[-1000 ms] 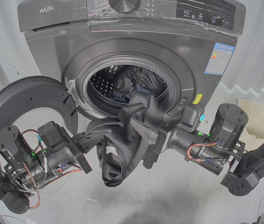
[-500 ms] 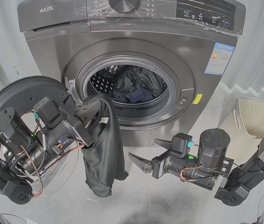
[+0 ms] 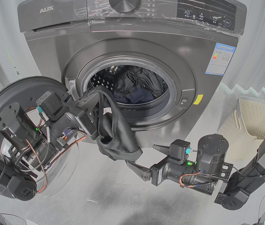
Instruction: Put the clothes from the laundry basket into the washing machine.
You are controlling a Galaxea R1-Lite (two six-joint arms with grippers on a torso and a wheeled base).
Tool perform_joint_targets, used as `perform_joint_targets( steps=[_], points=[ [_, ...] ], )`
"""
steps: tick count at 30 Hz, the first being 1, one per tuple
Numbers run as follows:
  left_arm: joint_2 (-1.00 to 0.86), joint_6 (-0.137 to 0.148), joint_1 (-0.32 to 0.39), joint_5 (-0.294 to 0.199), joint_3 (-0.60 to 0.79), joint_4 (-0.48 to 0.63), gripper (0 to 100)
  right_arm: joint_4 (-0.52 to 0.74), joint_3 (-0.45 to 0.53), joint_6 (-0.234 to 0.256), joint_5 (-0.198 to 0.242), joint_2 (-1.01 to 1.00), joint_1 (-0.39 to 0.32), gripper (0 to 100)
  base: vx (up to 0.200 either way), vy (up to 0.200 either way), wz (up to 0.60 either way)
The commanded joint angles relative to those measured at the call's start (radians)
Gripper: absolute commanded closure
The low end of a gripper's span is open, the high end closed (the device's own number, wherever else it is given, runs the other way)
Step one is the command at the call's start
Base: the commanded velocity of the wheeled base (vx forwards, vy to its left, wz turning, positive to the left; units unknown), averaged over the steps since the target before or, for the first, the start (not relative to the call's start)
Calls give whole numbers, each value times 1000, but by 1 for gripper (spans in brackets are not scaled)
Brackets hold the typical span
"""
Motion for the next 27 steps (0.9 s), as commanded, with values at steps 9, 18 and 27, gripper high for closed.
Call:
perform_joint_targets(
  steps=[9,18,27],
  points=[
    [27,1,5,21,-31,-1,100,-90,-105,-10,6,126,72,0,0,0,0],
    [33,1,5,22,-35,1,100,-139,-216,-10,6,201,132,0,0,0,0],
    [31,1,5,22,-37,1,100,-136,-314,-22,-4,297,127,0,0,0,0]
  ],
)
